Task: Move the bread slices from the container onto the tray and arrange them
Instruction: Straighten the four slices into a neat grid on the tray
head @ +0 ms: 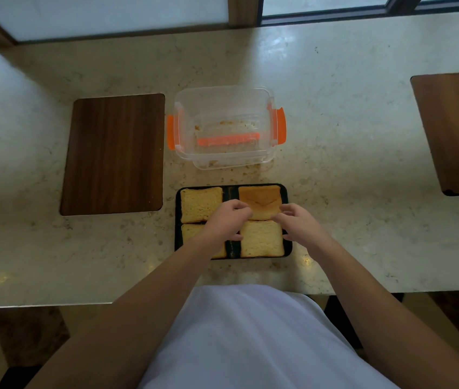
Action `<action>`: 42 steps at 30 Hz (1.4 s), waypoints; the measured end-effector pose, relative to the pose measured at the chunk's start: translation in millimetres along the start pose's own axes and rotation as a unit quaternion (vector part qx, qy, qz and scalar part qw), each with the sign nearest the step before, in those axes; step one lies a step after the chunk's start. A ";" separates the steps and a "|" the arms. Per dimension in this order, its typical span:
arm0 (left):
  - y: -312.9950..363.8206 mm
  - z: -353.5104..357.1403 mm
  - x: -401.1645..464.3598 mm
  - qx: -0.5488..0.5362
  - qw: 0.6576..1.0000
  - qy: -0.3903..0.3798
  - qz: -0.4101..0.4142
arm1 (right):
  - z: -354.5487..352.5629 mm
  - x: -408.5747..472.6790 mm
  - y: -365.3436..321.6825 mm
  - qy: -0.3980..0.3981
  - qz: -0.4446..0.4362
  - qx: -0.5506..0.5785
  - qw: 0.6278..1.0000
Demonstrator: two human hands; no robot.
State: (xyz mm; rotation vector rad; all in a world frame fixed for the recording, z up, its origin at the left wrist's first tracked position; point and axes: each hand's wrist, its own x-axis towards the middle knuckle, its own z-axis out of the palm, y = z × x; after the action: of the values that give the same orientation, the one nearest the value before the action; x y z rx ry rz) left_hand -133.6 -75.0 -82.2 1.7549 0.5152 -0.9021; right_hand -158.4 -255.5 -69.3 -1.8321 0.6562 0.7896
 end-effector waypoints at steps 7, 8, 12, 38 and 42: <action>-3.1 -0.6 1.3 0.002 1.000 0.003 0.017 | 1.5 -1.7 -1.3 0.006 0.005 0.010 1.000; -4.1 -2.5 0.4 0.000 1.000 0.000 0.020 | 1.8 -2.3 -1.2 0.009 0.005 0.013 1.000; -17.9 -18.0 -7.1 -0.006 1.000 -0.006 0.021 | 4.2 -4.5 -1.2 0.033 -0.004 0.020 0.999; -64.1 -42.9 -41.7 0.368 0.878 0.134 0.275 | 57.1 -31.2 -21.4 -0.044 -0.040 -0.081 0.995; -69.5 -39.5 -43.6 0.405 0.851 0.119 0.314 | 77.9 -39.6 -16.8 -0.008 -0.037 -0.078 0.996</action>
State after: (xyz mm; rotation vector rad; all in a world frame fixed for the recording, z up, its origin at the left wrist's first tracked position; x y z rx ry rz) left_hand -197.2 -9.9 -83.7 2.5924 -0.3756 -0.4265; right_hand -188.9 -173.6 -52.2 -1.9778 0.5248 0.8260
